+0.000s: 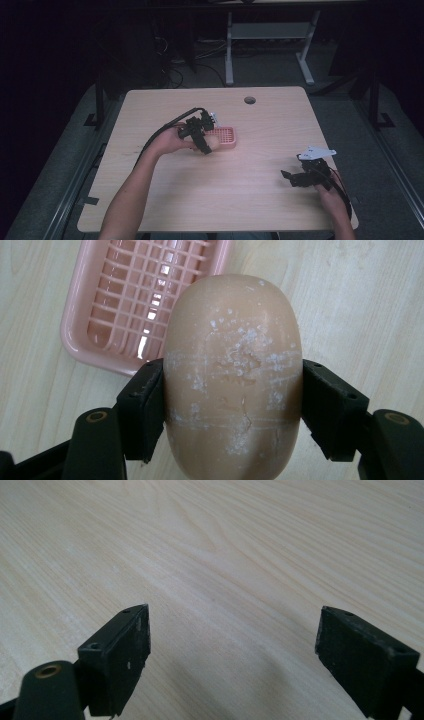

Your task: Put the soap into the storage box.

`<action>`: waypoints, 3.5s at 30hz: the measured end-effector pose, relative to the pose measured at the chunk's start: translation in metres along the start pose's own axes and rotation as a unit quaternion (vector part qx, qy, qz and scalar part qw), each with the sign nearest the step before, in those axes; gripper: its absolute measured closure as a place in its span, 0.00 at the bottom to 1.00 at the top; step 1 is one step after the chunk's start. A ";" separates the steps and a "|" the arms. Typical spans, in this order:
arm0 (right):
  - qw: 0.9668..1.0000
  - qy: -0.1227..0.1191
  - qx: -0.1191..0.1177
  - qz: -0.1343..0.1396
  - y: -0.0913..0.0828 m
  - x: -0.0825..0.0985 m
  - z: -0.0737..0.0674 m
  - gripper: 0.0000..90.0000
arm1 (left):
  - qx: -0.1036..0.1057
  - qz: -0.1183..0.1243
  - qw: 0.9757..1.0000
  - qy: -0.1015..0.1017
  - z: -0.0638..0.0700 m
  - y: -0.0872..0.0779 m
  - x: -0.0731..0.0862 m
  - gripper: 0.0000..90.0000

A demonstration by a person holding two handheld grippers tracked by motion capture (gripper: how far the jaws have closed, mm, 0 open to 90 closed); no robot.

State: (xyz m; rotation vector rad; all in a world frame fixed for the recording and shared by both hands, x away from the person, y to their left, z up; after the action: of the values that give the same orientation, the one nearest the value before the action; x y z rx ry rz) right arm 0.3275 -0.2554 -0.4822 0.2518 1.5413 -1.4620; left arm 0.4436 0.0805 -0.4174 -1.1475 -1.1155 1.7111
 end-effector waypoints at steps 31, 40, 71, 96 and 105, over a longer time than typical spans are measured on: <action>1.000 0.007 0.000 0.001 0.001 0.002 0.004 0.15 | 0.006 -0.013 1.000 0.004 -0.030 0.007 -0.034 0.36; 1.000 0.005 0.000 0.001 0.001 0.002 0.005 0.15 | 0.012 -0.002 1.000 -0.001 -0.040 0.010 -0.043 0.36; 1.000 0.009 -0.001 0.001 0.002 0.002 0.004 0.15 | 0.016 -0.008 1.000 -0.015 -0.054 0.025 -0.043 0.36; 1.000 0.001 0.002 0.000 0.001 0.001 0.004 0.15 | 0.007 0.001 1.000 -0.011 -0.045 0.009 -0.038 0.30; 1.000 -0.002 0.003 0.001 0.001 0.001 0.003 0.15 | 0.002 0.010 1.000 -0.005 -0.038 -0.001 -0.036 0.30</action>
State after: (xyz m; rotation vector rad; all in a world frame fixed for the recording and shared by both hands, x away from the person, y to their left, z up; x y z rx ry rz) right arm 0.3295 -0.2577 -0.4831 0.2544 1.5340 -1.4636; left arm 0.4906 0.0571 -0.4144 -1.1530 -1.1094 1.7360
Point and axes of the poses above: each handheld gripper's, and its own axes: y roughly forward along the jaws, x roughly out of its underside, z roughly to its right, the point moved 3 cm from there along y, roughly forward along the jaws, and after that the axes turned 12 degrees about x, right-handed, at the moved point
